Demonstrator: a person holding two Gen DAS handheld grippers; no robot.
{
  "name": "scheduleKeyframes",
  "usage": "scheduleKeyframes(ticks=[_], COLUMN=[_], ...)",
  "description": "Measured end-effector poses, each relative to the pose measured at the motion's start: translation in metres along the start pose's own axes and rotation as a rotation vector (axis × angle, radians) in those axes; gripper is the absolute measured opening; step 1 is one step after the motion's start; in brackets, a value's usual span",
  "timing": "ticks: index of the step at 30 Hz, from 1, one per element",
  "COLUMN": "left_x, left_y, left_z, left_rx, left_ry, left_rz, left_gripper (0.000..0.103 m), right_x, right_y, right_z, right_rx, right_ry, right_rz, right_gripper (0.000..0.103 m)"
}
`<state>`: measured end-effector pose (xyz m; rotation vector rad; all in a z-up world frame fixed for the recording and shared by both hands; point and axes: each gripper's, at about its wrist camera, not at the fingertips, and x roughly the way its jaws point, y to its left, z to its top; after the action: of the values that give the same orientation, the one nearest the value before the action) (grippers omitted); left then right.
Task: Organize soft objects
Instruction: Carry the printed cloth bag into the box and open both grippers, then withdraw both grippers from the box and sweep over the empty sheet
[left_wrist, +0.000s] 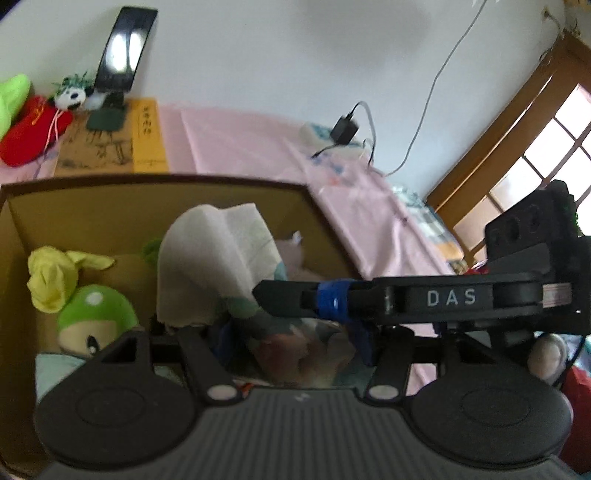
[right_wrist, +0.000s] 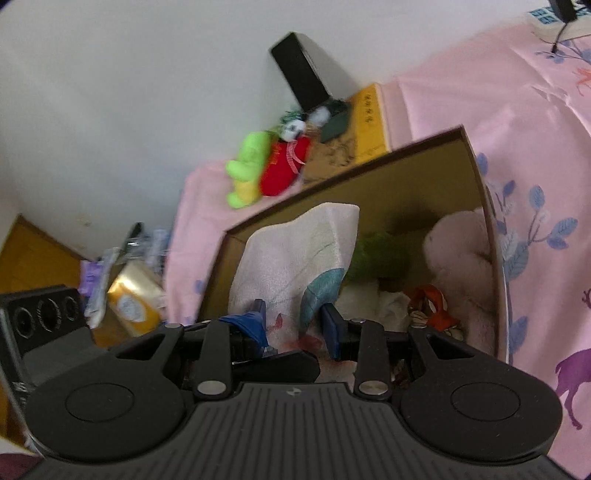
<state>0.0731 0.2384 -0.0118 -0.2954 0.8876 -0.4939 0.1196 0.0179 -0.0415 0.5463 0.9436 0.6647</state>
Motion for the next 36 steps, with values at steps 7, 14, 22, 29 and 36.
scheduleKeyframes(ticks=[7, 14, 22, 29, 36], left_x=[0.024, 0.032, -0.004, -0.039, -0.059], left_y=[0.01, 0.018, 0.021, 0.012, -0.01], left_z=[0.003, 0.008, 0.008, 0.004, -0.001], left_rx=[0.051, 0.082, 0.075, 0.06, 0.098], left_ry=[0.071, 0.093, 0.016, -0.088, -0.15], left_rz=[0.022, 0.106, 0.16, 0.237, 0.334], left_gripper=[0.057, 0.063, 0.068, 0.068, 0.073], right_x=[0.017, 0.01, -0.016, -0.02, -0.026], right_y=[-0.004, -0.012, -0.002, 0.018, 0.035], right_z=[-0.004, -0.002, -0.007, -0.019, -0.029], right_rx=[-0.014, 0.023, -0.013, -0.093, -0.194], right_ry=[-0.022, -0.053, -0.068, 0.001, 0.012], right_rz=[-0.155, -0.201, -0.143, -0.087, -0.079], right_gripper=[0.017, 0.013, 0.016, 0.016, 0.016])
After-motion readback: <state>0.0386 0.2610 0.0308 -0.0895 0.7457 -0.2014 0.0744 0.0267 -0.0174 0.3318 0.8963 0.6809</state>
